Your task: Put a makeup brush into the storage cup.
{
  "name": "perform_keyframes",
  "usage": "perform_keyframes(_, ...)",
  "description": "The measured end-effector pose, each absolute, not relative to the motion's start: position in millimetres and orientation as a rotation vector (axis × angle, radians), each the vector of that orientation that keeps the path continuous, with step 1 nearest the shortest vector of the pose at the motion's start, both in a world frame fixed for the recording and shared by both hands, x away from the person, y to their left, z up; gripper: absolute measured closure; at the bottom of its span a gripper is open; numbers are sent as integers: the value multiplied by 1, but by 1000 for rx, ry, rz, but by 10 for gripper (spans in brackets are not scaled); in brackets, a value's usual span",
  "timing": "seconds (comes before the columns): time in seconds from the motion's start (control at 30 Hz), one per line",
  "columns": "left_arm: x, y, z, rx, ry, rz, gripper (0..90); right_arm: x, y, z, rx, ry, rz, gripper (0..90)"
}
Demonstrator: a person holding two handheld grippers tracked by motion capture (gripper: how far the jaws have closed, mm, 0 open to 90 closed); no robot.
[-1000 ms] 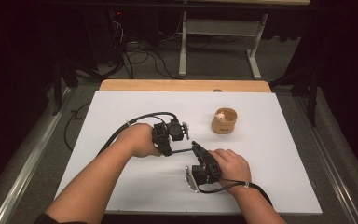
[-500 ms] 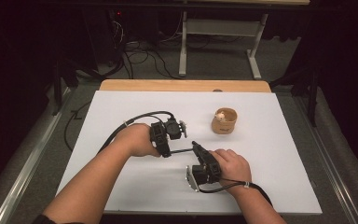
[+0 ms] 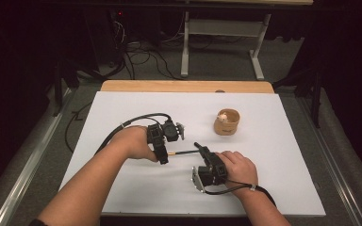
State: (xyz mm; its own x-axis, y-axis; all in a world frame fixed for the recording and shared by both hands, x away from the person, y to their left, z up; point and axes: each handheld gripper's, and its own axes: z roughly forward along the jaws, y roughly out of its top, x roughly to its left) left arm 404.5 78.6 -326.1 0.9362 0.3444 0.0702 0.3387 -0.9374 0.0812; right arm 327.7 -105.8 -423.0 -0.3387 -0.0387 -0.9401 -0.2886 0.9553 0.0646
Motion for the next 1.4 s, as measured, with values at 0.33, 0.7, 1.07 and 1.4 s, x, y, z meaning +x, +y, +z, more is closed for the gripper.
perform_keyframes(0.33,404,90,-330,3021,567,161,102,330,-116,-425,-194,1923,236,876)
perform_keyframes(0.7,405,101,-333,3016,618,201,0,330,-127,-422,-173,1918,225,876)
perform_keyframes(1.07,405,114,-334,3003,653,202,3,334,-150,-421,-141,1922,187,875)
perform_keyframes(1.4,409,117,-336,2966,685,202,8,335,-158,-425,-108,1944,162,875)
